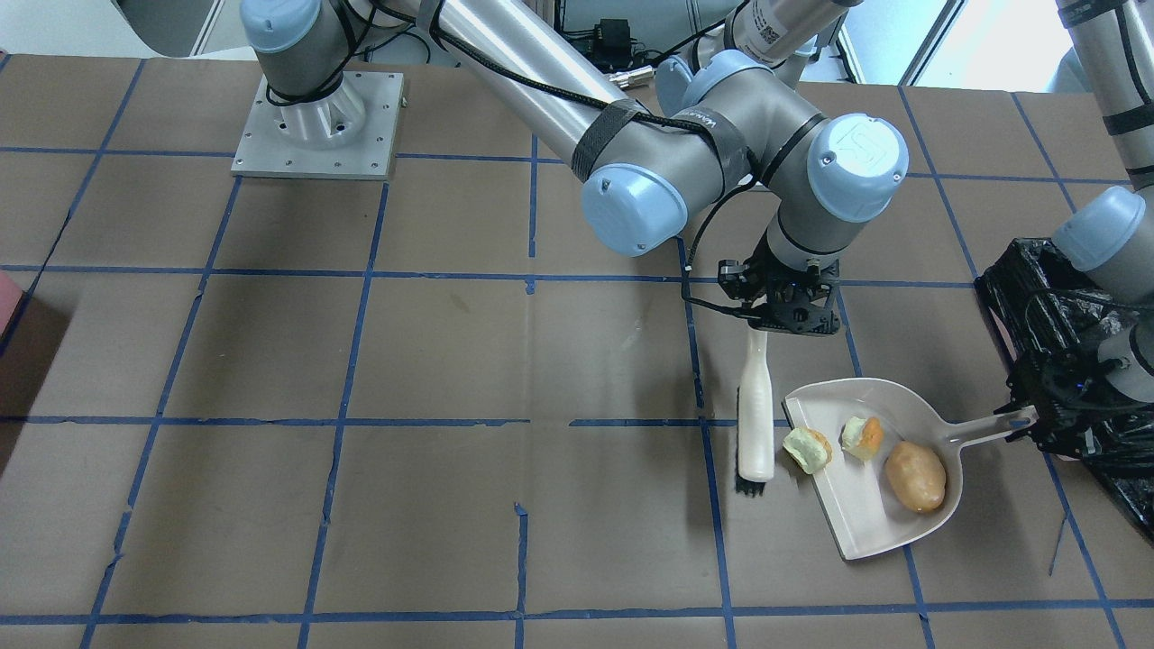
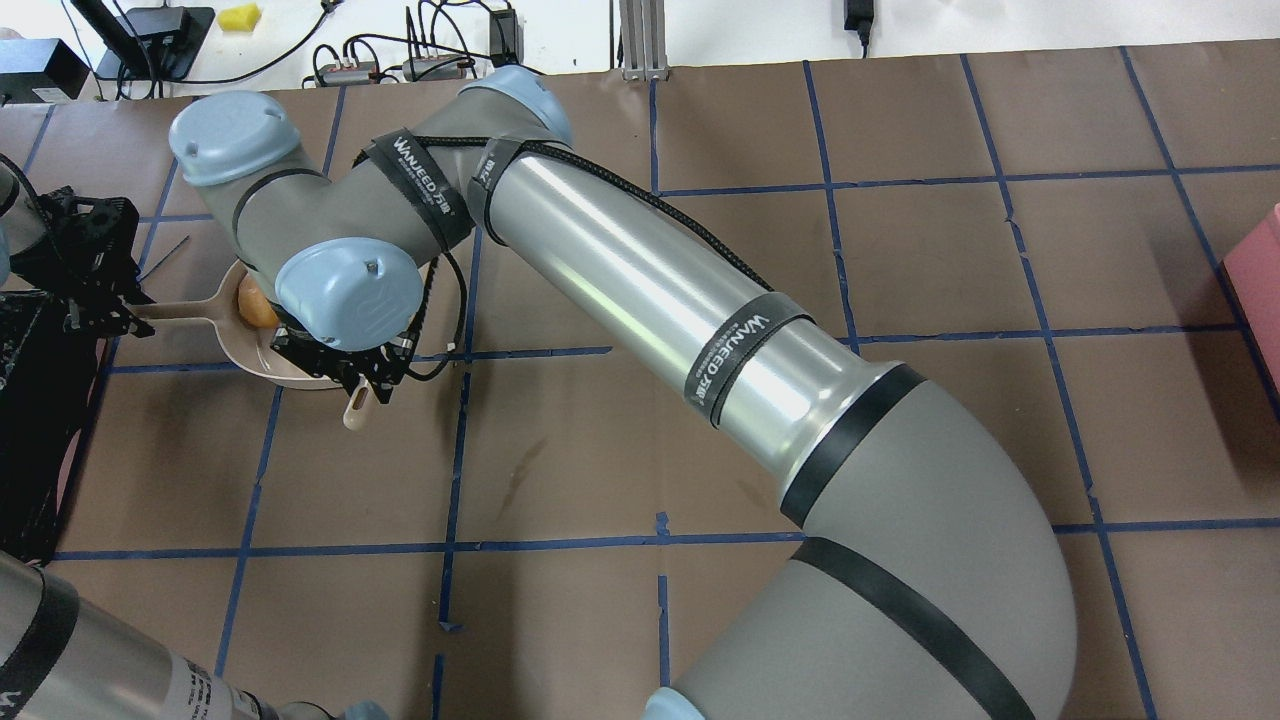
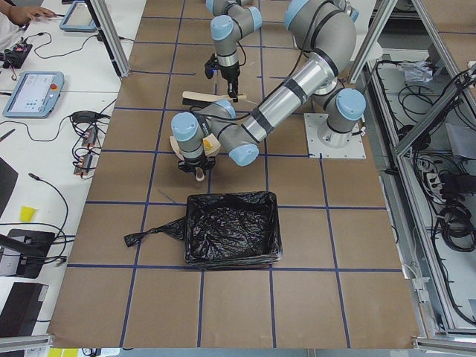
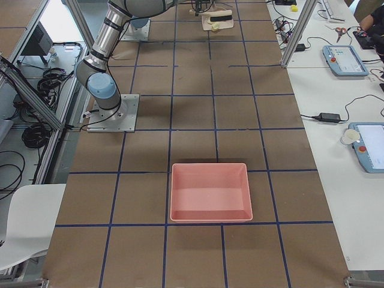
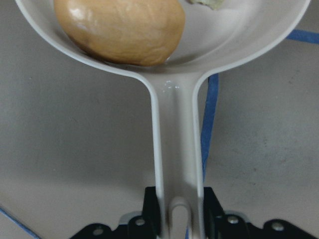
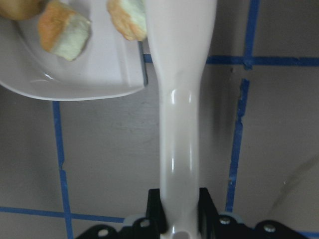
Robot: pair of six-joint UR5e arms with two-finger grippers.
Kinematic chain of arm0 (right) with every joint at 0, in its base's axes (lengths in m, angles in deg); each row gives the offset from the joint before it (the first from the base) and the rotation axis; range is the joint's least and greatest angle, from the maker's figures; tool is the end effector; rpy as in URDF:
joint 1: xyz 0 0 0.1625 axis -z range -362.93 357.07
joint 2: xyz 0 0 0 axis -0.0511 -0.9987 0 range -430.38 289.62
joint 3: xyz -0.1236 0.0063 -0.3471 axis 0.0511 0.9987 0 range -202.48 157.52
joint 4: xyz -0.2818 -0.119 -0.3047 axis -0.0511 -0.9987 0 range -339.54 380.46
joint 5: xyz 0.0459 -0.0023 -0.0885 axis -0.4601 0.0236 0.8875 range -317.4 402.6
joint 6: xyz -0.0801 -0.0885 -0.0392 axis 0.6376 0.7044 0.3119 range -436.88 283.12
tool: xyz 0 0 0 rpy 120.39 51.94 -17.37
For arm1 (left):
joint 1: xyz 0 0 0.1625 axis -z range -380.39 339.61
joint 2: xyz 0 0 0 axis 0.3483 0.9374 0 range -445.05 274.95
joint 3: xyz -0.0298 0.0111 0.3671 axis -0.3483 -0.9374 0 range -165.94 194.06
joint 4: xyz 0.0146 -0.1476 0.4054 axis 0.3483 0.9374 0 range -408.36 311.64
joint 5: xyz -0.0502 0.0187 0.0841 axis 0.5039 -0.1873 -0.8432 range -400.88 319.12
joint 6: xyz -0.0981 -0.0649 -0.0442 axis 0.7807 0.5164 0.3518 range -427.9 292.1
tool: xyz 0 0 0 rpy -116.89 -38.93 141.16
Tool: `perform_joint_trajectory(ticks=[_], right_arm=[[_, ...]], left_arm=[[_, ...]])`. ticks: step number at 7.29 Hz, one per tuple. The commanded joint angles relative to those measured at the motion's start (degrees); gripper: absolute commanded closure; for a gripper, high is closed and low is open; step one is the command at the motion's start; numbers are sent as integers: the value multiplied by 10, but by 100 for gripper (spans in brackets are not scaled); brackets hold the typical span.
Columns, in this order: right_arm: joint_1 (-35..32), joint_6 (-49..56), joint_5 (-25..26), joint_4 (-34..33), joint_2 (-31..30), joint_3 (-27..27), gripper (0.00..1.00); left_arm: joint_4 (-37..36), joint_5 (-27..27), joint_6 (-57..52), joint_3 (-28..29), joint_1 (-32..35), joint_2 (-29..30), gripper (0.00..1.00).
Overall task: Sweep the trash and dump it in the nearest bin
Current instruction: 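Sweep the bread scraps into the dustpan with the right gripper's brush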
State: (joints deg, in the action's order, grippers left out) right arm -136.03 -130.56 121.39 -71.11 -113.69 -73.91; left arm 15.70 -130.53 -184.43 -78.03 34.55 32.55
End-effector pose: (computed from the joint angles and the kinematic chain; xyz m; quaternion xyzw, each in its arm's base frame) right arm 0.6342 -0.4470 0.2235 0.0972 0.9889 0.1106 0.0224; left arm 0.2458 -0.5833 0.1536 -0.6520 -0.7575 -0.0050 0.0325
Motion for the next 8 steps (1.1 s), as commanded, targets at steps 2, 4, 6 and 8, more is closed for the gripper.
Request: perform_joint_trajectory(ticks=[2,4,6,8], right_arm=[[-4,-26,-34,10,51,39,94],[-6,34,-32,-18,102,98,94],[-14,121,-31,-58,121,124,93],[-15,179,-29,-94,118,123,93]], left_arm=[[0,0,1,0,0,0,98],[1,0,1,0,0,-1,98],[1,0,1,0,0,-1,98],[1,2,2,-2,0,-2,98]])
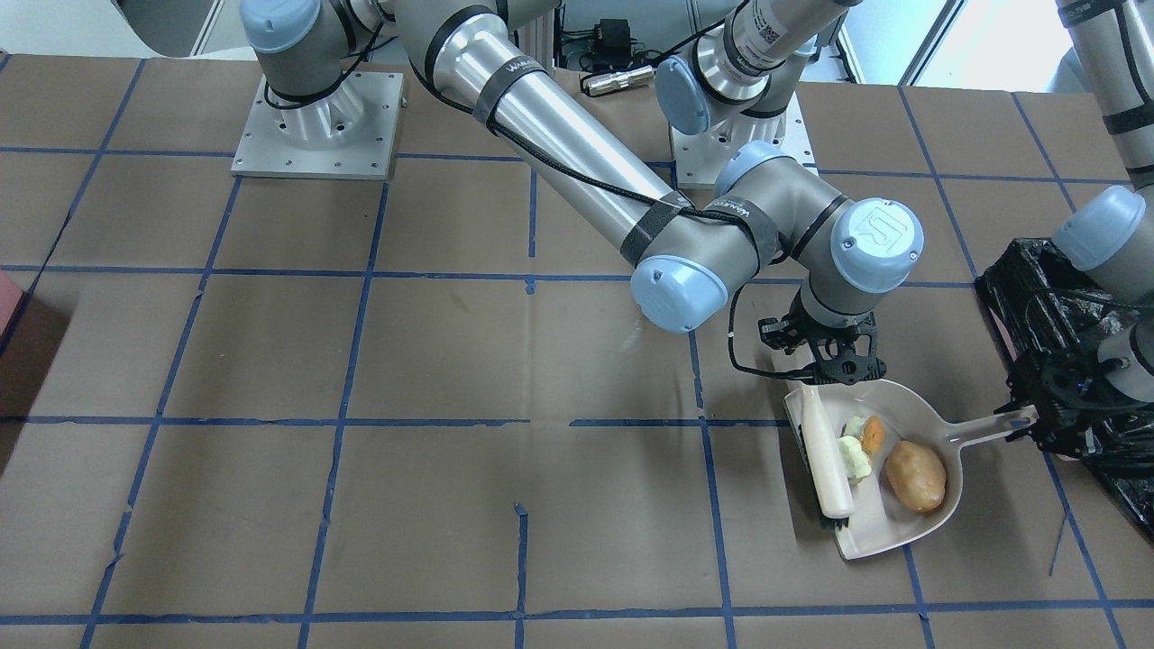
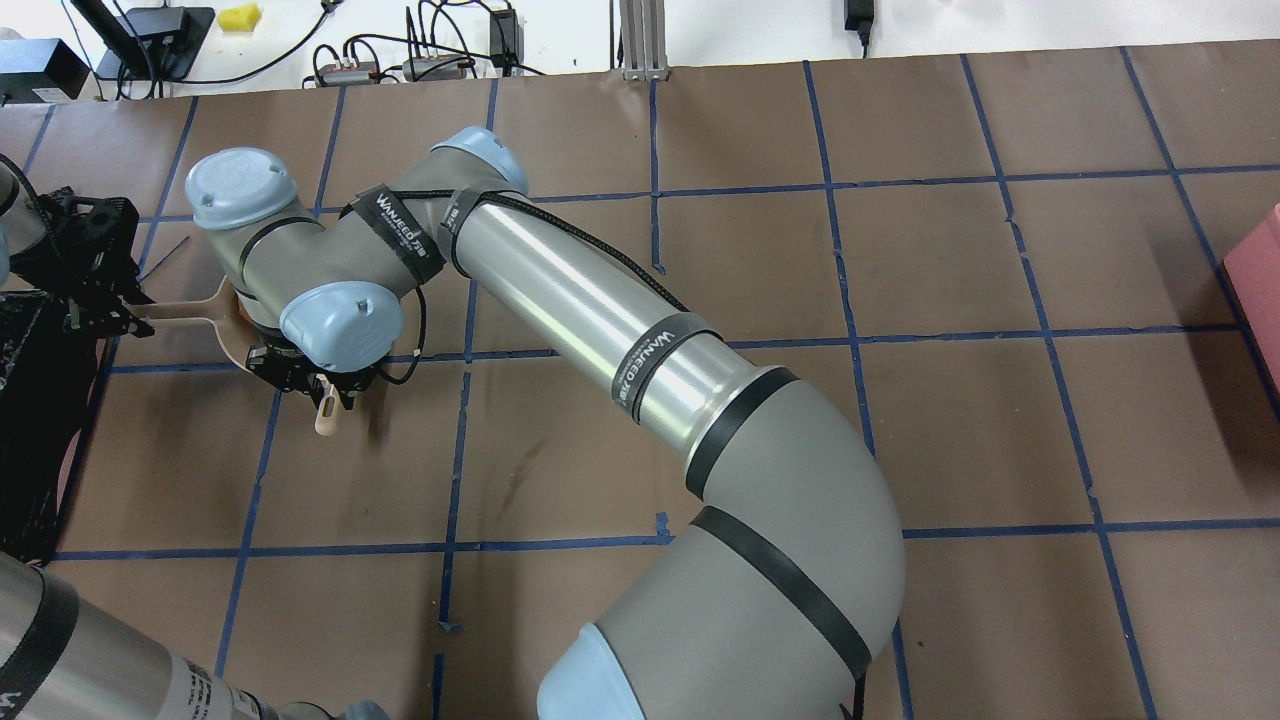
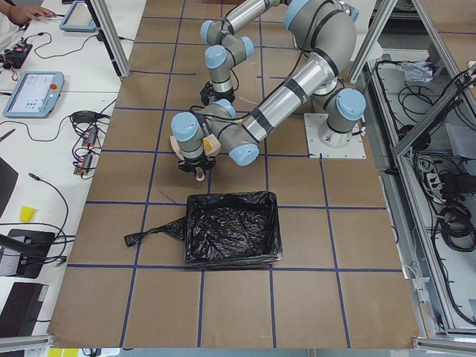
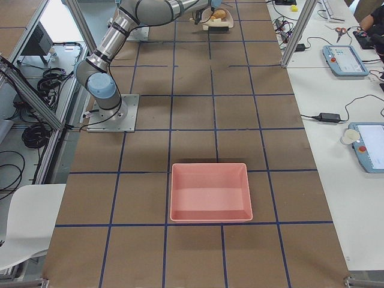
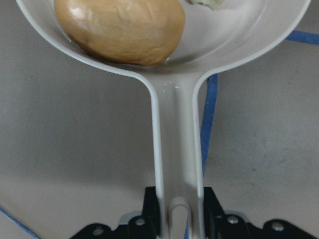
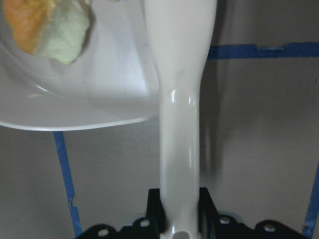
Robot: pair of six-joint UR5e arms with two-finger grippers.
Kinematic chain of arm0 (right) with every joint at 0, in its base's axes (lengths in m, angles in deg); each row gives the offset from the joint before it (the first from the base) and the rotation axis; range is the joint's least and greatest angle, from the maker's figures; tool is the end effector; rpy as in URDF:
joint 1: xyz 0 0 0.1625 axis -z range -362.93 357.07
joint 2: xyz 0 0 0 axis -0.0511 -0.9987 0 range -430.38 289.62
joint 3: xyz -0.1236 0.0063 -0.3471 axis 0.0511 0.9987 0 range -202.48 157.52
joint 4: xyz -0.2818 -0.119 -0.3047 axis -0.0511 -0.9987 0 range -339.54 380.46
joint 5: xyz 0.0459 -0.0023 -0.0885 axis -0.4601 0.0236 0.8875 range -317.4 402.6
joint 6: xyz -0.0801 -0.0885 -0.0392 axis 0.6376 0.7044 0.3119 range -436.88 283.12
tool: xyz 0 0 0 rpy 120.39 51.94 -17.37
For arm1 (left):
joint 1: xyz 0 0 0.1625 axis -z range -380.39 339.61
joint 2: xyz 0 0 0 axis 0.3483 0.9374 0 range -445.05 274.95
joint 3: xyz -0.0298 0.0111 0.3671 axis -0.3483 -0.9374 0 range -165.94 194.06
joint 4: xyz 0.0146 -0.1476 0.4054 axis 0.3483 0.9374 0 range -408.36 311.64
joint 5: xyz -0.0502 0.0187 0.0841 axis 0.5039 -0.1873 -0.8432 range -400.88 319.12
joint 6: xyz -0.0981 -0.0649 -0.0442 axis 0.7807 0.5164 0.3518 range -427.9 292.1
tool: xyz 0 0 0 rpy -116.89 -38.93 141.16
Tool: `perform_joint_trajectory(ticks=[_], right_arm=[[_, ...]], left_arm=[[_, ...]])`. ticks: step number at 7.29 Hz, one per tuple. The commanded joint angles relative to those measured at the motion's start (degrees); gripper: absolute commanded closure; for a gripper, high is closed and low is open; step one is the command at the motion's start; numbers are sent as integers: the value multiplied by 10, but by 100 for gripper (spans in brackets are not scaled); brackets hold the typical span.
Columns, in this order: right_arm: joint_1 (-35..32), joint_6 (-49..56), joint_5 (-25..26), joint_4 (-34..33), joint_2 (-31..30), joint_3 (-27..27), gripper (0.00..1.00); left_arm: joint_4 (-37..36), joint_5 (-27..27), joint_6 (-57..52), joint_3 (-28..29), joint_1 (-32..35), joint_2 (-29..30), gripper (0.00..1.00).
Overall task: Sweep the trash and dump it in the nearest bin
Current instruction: 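Sweep the bread scraps into the dustpan with the right gripper's brush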
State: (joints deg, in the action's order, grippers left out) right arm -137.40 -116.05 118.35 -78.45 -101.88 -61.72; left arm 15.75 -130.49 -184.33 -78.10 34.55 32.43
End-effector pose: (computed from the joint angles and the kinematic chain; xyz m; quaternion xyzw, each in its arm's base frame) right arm 0.6939 -0.4726 0.1801 -0.0472 0.9911 0.0751 0.0993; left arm 0.2454 -0.5829 0.1543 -0.6514 -0.7580 -0.0047 0.0326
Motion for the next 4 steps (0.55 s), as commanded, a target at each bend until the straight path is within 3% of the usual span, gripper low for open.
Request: perform_joint_trajectory(ticks=[1,4], right_arm=[[-1,33,1,-21,1,0,93],[19,32,27,41,-28,-14,94]], left_arm=[[7,30,2,-3,-4,1,98],[23,67,3,-14,-16,0,98]])
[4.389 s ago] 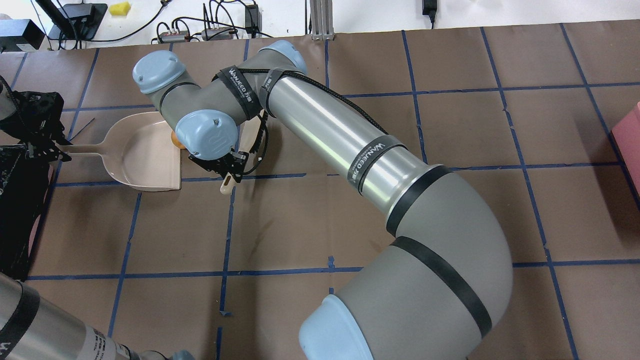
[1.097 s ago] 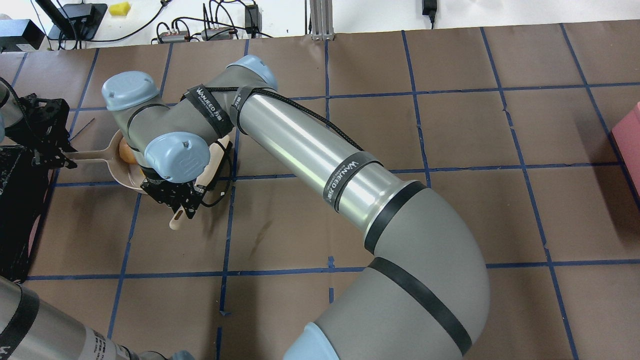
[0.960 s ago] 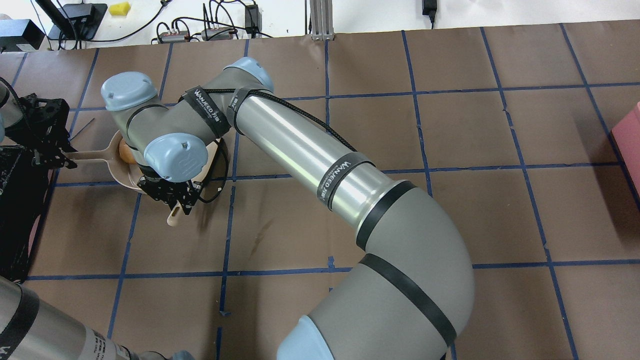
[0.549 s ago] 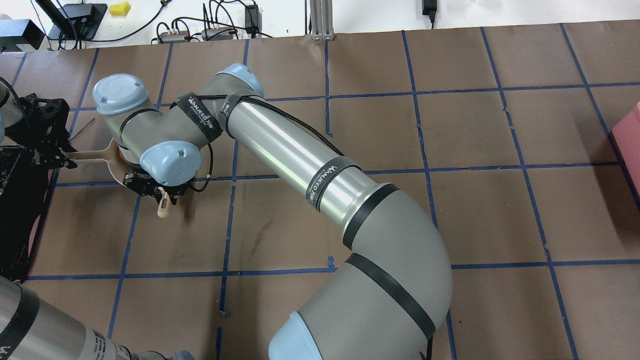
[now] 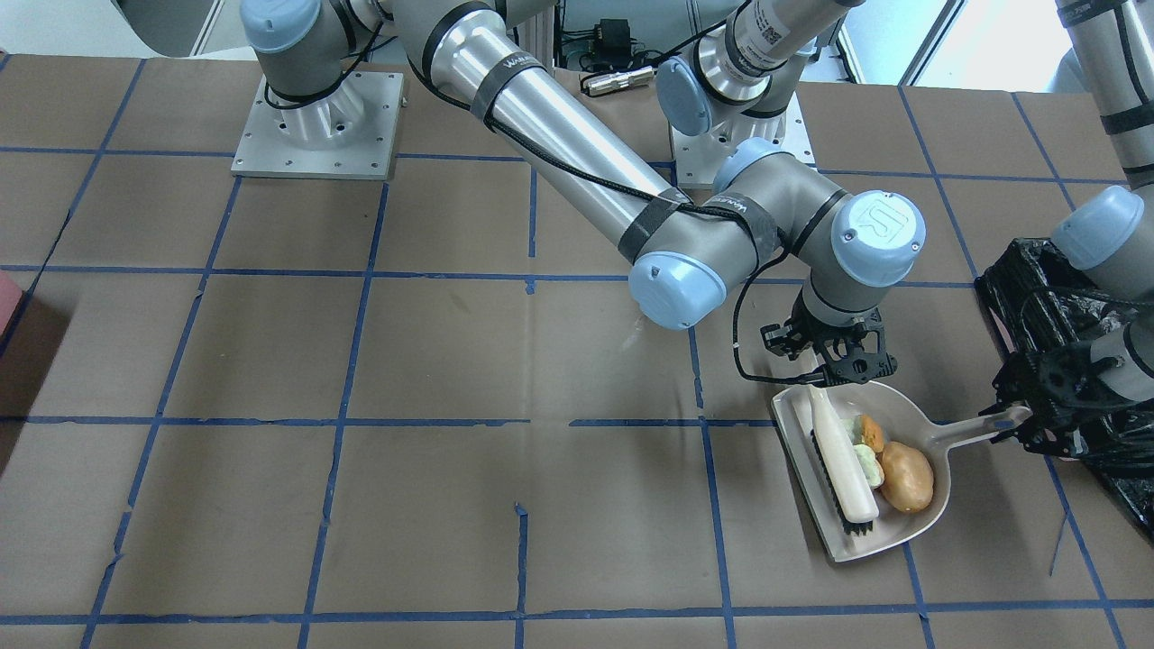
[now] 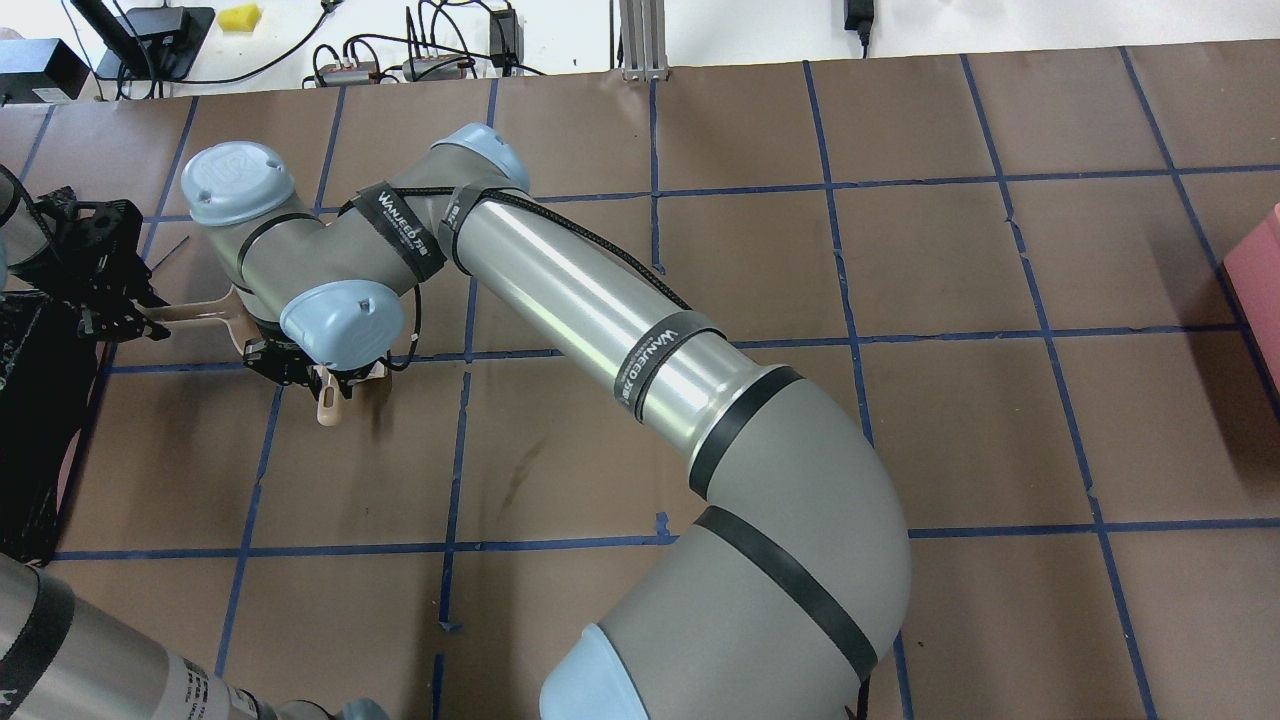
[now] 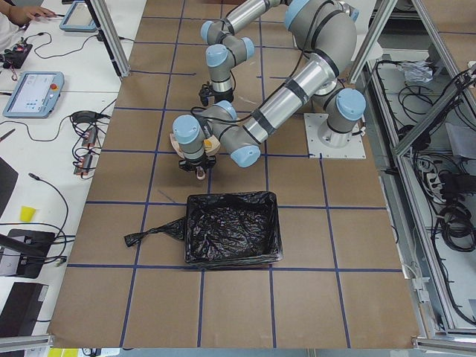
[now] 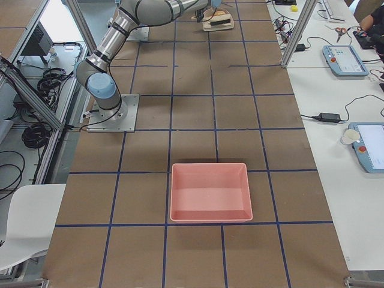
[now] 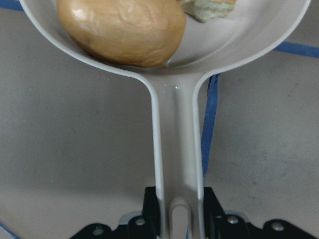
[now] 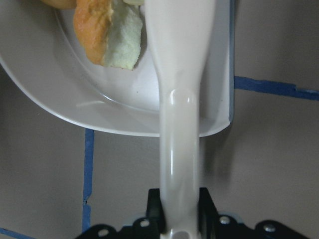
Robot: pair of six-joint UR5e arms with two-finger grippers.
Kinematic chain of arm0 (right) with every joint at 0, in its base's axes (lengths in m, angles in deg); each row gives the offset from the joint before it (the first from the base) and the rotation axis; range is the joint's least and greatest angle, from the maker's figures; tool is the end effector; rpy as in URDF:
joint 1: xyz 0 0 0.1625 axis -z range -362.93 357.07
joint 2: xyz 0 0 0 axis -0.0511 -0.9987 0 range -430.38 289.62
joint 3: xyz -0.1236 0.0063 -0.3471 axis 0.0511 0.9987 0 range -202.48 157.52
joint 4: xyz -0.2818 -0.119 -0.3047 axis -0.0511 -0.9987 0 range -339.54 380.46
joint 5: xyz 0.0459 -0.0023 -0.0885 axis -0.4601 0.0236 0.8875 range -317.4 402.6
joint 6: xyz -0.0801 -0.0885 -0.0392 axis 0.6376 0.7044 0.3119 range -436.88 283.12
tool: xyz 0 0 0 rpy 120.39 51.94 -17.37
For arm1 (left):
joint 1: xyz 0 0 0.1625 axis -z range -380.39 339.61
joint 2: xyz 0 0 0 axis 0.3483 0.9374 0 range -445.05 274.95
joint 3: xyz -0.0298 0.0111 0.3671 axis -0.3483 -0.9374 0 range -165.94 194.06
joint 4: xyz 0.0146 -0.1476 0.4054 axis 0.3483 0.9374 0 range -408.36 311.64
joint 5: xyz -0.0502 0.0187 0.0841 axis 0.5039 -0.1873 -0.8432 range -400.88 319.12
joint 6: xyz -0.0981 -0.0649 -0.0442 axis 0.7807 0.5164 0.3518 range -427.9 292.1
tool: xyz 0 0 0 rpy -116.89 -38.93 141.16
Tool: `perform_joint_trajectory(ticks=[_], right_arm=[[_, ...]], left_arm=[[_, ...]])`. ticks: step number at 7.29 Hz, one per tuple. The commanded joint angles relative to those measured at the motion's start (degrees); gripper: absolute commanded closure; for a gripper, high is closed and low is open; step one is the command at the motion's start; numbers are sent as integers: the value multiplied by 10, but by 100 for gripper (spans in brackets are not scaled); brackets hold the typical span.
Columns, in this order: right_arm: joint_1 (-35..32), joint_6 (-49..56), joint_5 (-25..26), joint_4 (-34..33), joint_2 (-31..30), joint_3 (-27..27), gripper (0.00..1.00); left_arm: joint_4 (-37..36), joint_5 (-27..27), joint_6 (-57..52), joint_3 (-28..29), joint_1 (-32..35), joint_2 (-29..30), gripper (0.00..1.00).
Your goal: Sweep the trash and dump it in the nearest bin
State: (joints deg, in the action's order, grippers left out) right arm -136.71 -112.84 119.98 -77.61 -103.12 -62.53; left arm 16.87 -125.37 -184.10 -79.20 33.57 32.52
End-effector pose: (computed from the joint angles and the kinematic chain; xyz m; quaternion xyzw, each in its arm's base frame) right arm 0.6824 -0.4799 0.1883 -0.0685 0.9916 0.0653 0.0887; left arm 0.2409 -0.5779 0.1437 -0.6402 -0.7649 0.0340 0.0628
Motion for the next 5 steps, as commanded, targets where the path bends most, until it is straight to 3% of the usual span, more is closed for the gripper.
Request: perform_joint_trajectory(ticks=[1,3,5], right_arm=[[36,2,12,71,-42,-25,94],[87,3,40,121,-165,-123,94],[120,3,44,123,-265,-275,95]], left_arm=[[23,39,4,-3,-15,-1,98],[33,41,5,-3,-16,-8,98],[107,65,38,11,-48,-32,98]])
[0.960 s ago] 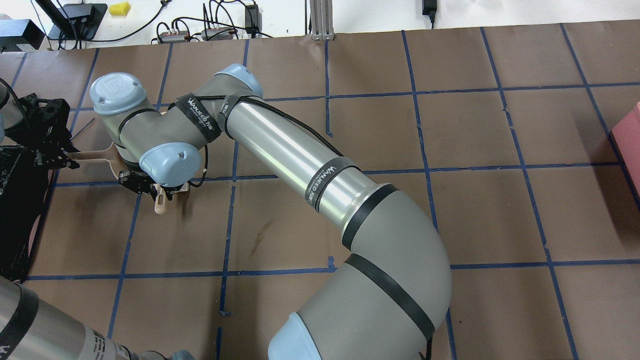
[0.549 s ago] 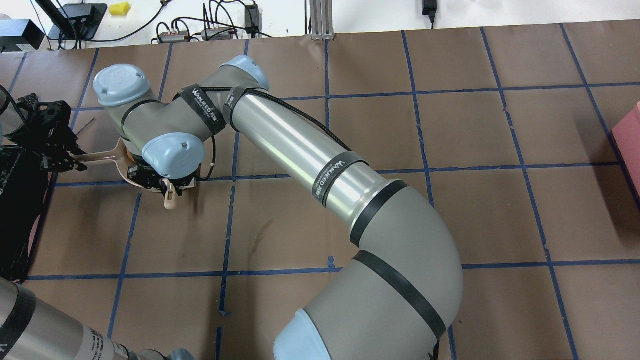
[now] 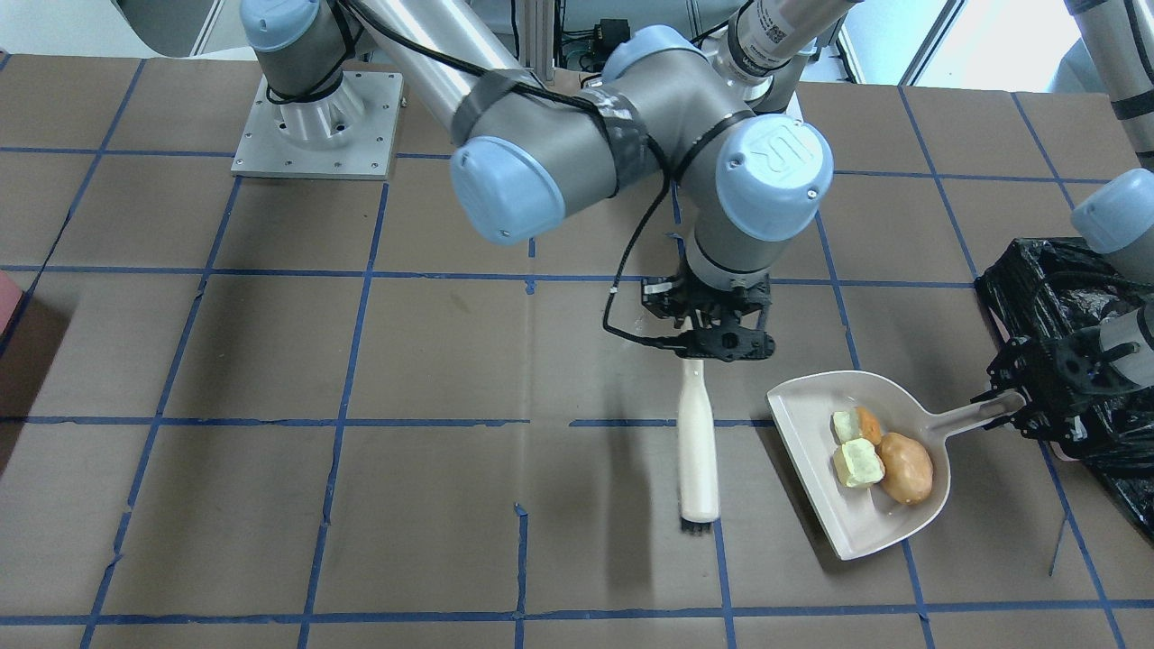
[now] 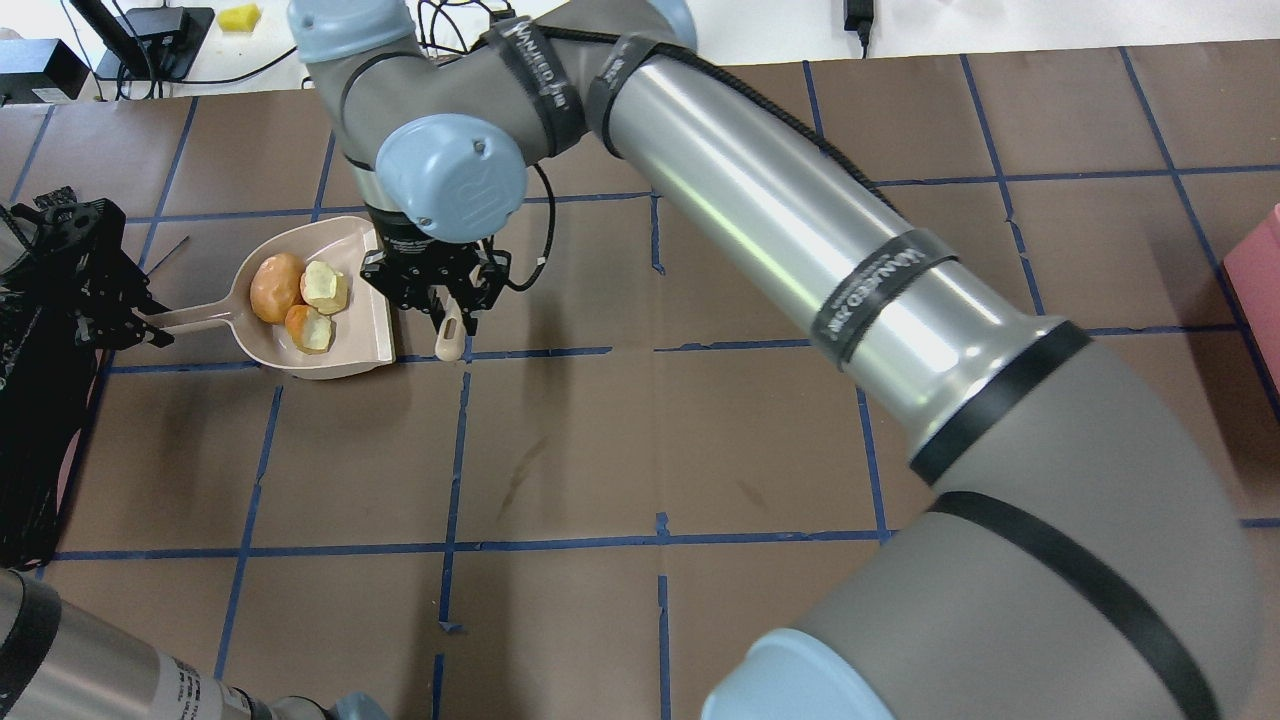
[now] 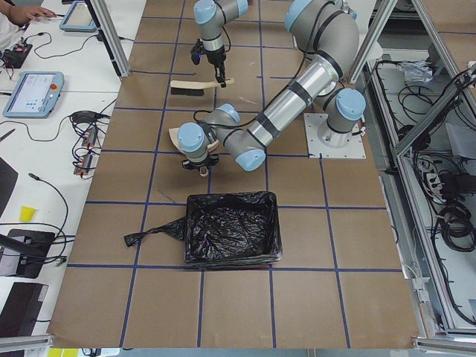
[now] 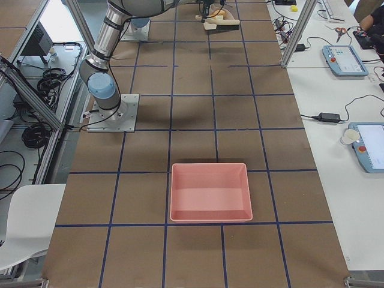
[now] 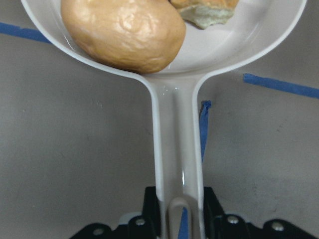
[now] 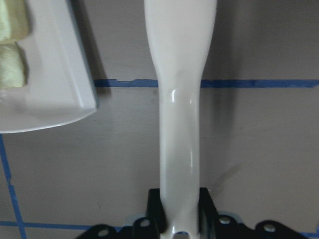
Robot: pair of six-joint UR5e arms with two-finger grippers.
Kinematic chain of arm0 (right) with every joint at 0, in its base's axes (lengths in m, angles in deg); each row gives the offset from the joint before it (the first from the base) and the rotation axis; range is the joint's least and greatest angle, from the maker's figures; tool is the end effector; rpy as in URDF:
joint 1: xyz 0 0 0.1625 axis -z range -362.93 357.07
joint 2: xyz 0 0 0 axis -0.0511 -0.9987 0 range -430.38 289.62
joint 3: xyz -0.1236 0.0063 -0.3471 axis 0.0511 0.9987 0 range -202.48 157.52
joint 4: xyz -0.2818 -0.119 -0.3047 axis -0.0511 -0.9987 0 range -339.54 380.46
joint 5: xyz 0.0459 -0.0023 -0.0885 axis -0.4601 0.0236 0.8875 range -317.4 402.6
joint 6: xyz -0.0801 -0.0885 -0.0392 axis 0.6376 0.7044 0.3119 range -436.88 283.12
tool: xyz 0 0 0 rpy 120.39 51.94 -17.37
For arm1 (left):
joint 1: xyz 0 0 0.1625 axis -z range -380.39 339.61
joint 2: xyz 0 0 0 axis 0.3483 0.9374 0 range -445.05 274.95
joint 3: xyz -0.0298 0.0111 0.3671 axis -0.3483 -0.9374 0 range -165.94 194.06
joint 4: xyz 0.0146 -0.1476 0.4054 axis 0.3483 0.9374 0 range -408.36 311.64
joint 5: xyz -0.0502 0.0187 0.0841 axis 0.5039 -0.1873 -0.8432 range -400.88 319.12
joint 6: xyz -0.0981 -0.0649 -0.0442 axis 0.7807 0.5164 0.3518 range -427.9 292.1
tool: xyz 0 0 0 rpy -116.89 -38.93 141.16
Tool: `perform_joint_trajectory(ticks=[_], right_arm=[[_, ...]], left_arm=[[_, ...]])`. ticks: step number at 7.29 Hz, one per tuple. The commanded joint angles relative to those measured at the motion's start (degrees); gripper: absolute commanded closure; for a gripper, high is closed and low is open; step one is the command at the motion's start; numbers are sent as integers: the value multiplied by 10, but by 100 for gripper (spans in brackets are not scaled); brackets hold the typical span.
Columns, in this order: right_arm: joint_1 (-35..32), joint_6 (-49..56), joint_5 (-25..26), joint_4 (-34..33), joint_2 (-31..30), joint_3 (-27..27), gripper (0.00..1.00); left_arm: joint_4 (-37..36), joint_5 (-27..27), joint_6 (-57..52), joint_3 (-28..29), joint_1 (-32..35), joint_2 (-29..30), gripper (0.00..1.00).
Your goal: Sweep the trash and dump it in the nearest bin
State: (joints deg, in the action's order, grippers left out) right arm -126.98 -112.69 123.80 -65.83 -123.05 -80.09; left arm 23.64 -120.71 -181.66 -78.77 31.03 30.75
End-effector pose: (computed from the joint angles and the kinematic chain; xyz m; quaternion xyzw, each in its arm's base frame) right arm 0.5253 -0.5050 0.2824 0.0210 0.9940 0.1054 0.0198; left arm 0.2502 -0.5627 0.1574 -0.5984 -0.7910 0.0637 0.1108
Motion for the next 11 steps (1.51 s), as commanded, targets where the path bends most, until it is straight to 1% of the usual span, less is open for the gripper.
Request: perform_joint_trajectory(ticks=[1,2,3,4,5,6,7,8,9,10,11], right_arm=[[20,2,8,-14,-97,-190,96],[18,1,37,-59,-136,-285,99],[15,2,47,-114,-174,-374,99],[18,6,48,-146,-204,-432,99],[20,50,44,-149,-237,-449,99],[16,57,41,-148,-246,-457,99],[16,59,42,-163,-242,-466,98],[19,59,41,-188,-235,-484,98],[19,58,41,-210,-238,-499,98],[19,58,41,-223,-235,-501,98],[21,60,39,-223,-234,-503,97]], left_arm=[[80,36,14,6,-47,-20,98],[103,63,14,8,-62,-24,98],[130,65,6,12,-101,-38,98],[147,63,1,20,-144,-63,98],[170,65,-14,30,-191,-77,99],[174,64,-19,40,-238,-80,98],[181,59,-25,60,-276,-86,98],[207,58,-29,85,-324,-93,98],[215,36,-34,113,-362,-93,98],[207,-33,-47,146,-370,-90,99],[204,-62,-48,174,-370,-89,98]])
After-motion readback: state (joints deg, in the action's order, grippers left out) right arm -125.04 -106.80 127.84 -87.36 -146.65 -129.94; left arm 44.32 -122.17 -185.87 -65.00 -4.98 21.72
